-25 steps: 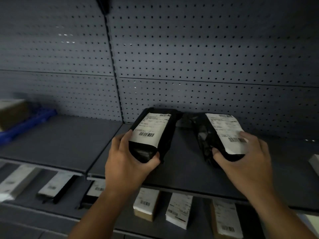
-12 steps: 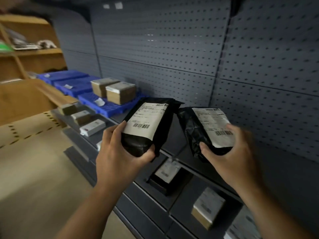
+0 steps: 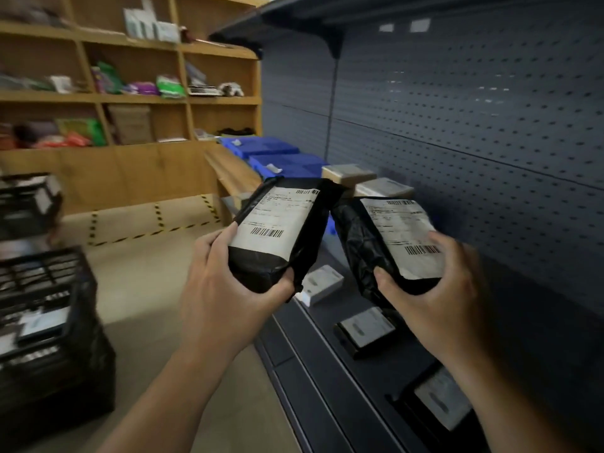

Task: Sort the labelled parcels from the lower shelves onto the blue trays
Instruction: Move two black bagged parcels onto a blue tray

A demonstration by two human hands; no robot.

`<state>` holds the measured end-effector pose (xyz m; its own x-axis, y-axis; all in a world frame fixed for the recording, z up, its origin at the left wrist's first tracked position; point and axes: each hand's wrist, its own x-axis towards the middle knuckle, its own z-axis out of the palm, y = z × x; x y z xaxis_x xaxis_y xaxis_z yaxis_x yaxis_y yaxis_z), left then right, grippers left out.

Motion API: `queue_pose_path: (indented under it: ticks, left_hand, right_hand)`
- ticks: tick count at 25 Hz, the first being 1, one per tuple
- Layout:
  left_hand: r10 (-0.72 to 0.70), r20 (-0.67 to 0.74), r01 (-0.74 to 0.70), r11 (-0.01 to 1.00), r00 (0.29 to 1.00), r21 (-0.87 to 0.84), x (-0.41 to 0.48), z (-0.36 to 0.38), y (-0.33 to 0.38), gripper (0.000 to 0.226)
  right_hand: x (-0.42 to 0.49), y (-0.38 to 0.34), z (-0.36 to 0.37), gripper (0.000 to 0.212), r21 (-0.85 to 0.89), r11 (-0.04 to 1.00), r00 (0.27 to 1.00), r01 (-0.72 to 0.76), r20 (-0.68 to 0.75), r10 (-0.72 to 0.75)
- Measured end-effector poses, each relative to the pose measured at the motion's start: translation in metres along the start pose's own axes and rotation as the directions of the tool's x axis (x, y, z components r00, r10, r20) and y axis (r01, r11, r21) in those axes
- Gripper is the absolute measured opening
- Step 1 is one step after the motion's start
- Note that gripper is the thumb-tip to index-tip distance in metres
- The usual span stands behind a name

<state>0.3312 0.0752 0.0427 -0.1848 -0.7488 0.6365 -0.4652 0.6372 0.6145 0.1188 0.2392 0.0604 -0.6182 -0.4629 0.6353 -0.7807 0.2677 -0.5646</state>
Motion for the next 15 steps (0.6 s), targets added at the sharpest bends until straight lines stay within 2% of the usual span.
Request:
queue_pose_path:
  ticks: [7,15]
  left_hand:
    - [-0.127,-0.141,0.143,0.983,0.982,0.112,0.063,-0.015,-0.100,0.107]
    - [-0.175,-0.191,0.212,0.958,0.966,0.194,0.181,0.041,-0.188,0.106]
  right_hand:
    - [0.052,-0.060,0.148,0.089,0.095,0.992,0.985,0.084,0.145,-0.098]
    - [0.153,-0.070,0.308,0.088,0.149,0.984,0.976,0.094,0.182,-0.120]
